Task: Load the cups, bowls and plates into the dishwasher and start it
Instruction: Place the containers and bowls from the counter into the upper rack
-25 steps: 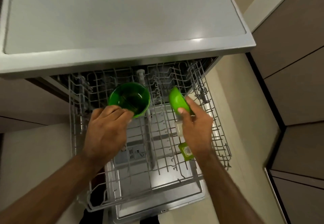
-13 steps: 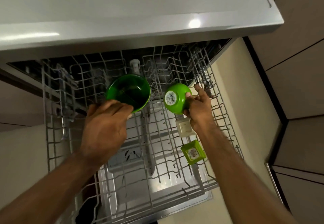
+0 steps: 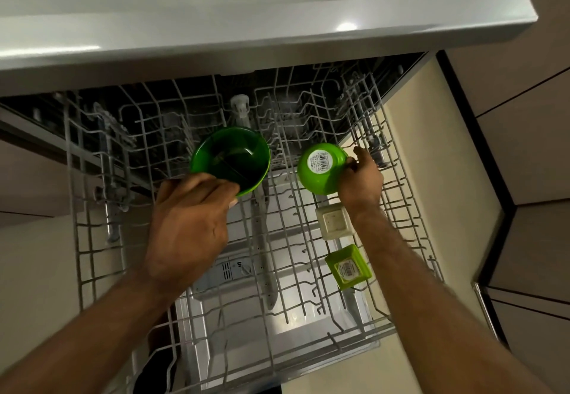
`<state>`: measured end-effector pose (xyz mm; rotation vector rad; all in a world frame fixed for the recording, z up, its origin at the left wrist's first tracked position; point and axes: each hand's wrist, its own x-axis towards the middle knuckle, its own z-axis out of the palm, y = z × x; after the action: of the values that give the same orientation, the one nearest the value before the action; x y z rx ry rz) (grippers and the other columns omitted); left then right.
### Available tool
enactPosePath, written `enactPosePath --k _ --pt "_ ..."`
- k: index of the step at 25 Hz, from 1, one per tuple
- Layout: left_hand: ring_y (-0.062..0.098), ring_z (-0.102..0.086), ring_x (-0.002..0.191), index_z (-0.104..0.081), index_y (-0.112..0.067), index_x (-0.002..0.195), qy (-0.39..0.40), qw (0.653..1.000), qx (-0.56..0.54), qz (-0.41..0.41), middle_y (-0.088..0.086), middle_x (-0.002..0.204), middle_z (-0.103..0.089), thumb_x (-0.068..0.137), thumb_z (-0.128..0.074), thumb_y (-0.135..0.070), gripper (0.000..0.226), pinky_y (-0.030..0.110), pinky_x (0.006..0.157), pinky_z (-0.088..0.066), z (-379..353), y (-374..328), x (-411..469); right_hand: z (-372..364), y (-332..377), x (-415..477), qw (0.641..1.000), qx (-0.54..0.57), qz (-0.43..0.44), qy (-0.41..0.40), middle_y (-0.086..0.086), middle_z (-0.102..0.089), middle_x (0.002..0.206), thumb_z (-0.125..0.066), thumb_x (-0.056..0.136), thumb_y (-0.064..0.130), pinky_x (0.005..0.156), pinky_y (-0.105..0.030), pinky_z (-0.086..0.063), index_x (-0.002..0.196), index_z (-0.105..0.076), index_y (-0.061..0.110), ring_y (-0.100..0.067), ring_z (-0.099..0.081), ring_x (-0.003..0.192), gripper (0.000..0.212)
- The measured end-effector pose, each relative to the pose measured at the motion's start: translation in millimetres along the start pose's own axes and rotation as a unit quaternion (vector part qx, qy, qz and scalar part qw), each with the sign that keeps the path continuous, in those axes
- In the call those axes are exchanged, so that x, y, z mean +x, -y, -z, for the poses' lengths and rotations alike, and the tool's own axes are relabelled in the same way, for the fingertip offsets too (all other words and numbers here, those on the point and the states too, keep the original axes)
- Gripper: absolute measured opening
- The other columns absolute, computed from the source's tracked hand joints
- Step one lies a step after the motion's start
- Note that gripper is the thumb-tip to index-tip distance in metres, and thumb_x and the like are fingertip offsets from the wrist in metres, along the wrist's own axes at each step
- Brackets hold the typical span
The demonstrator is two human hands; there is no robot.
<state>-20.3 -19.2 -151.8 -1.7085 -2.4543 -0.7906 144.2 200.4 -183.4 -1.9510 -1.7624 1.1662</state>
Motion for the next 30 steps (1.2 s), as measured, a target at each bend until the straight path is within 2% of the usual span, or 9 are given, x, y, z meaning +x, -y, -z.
enactPosePath --k 8,11,13,15,17,24,27,29,30 --pt "0.024 -0.056 0.109 -0.074 -0.004 0.108 0.029 0.999 0.008 -0.012 0.01 0.099 -0.077 0.082 -0.068 -0.002 0.027 0.049 0.089 -0.046 -6 1 1 4 -7 0 0.984 -0.158 0.089 0.003 -0.014 -0.065 0.126 -0.055 0.096 0.004 0.091 -0.042 -0.055 0.151 -0.039 0.012 -0.029 -0.064 0.111 0.057" --pt "0.032 -0.064 0.111 -0.074 -0.002 0.111 0.064 0.998 0.0 -0.017 0.012 0.104 -0.076 0.077 -0.075 0.011 0.036 0.054 0.088 -0.054 -10 2 5 6 -12 -18 0.932 -0.273 0.227 -0.073 -0.014 -0.054 0.129 -0.066 0.091 0.02 0.09 -0.044 -0.054 0.143 -0.048 0.01 -0.029 -0.053 0.117 0.056" --pt "0.033 -0.063 0.116 -0.073 -0.003 0.112 0.088 0.996 -0.004 -0.024 0.01 0.11 -0.075 0.079 -0.074 0.01 0.035 0.053 0.09 -0.055 -14 4 9 6 -4 -30 0.903 -0.224 0.356 -0.089 -0.012 -0.054 0.128 -0.07 0.087 0.017 0.095 -0.043 -0.053 0.136 -0.057 0.01 -0.025 -0.047 0.12 0.052" --pt "0.032 -0.058 0.122 -0.071 -0.005 0.113 0.111 0.993 0.0 -0.029 0.008 0.114 -0.072 0.081 -0.072 0.008 0.035 0.052 0.094 -0.055 -19 8 15 3 6 -38 0.858 -0.152 0.489 -0.024 -0.007 -0.06 0.131 -0.072 0.082 0.008 0.105 -0.041 -0.047 0.131 -0.063 0.01 -0.019 -0.045 0.126 0.049" --pt "0.032 -0.055 0.127 -0.071 -0.008 0.112 0.127 0.991 0.004 -0.036 0.007 0.117 -0.071 0.079 -0.072 0.009 0.037 0.051 0.097 -0.054 -23 10 21 -3 11 -45 0.828 -0.132 0.542 0.05 -0.004 -0.063 0.133 -0.073 0.077 0.001 0.109 -0.037 -0.044 0.128 -0.066 0.01 -0.016 -0.047 0.131 0.052" --pt "0.034 -0.05 0.138 -0.068 -0.012 0.124 0.118 0.99 -0.024 -0.068 0.01 0.14 -0.062 0.09 -0.07 -0.002 0.036 0.053 0.109 -0.047 -26 18 41 -9 17 -33 0.83 -0.054 0.55 0.077 -0.005 -0.076 0.109 -0.067 0.085 -0.01 0.111 -0.03 -0.044 0.11 -0.076 0.008 -0.013 -0.069 0.107 0.032" --pt "0.03 -0.045 0.142 -0.05 -0.02 0.148 0.086 0.993 -0.079 0.02 0.008 0.158 -0.043 0.096 -0.064 -0.031 0.055 0.043 0.111 -0.041 -16 16 48 -10 34 -35 0.928 0.155 0.313 0.13 0.005 -0.076 0.102 -0.07 0.083 -0.012 0.09 -0.024 -0.057 0.11 -0.074 0.007 -0.005 -0.07 0.099 0.034" --pt "0.026 -0.038 0.146 -0.041 -0.024 0.154 0.092 0.99 -0.09 0.05 0.005 0.162 -0.035 0.097 -0.061 -0.043 0.063 0.041 0.114 -0.037 -14 18 47 -10 50 -16 0.926 0.317 0.149 0.137 0.003 -0.077 0.095 -0.069 0.079 -0.018 0.078 -0.025 -0.059 0.113 -0.07 0.005 -0.012 -0.072 0.096 0.041" --pt "0.026 -0.036 0.147 -0.038 -0.025 0.155 0.098 0.99 -0.085 0.051 0.005 0.163 -0.034 0.098 -0.06 -0.047 0.065 0.043 0.115 -0.037 -16 19 44 -11 55 -1 0.933 0.326 0.107 0.111 -0.001 -0.077 0.096 -0.069 0.081 -0.015 0.074 -0.026 -0.059 0.116 -0.069 0.01 -0.015 -0.073 0.095 0.042"
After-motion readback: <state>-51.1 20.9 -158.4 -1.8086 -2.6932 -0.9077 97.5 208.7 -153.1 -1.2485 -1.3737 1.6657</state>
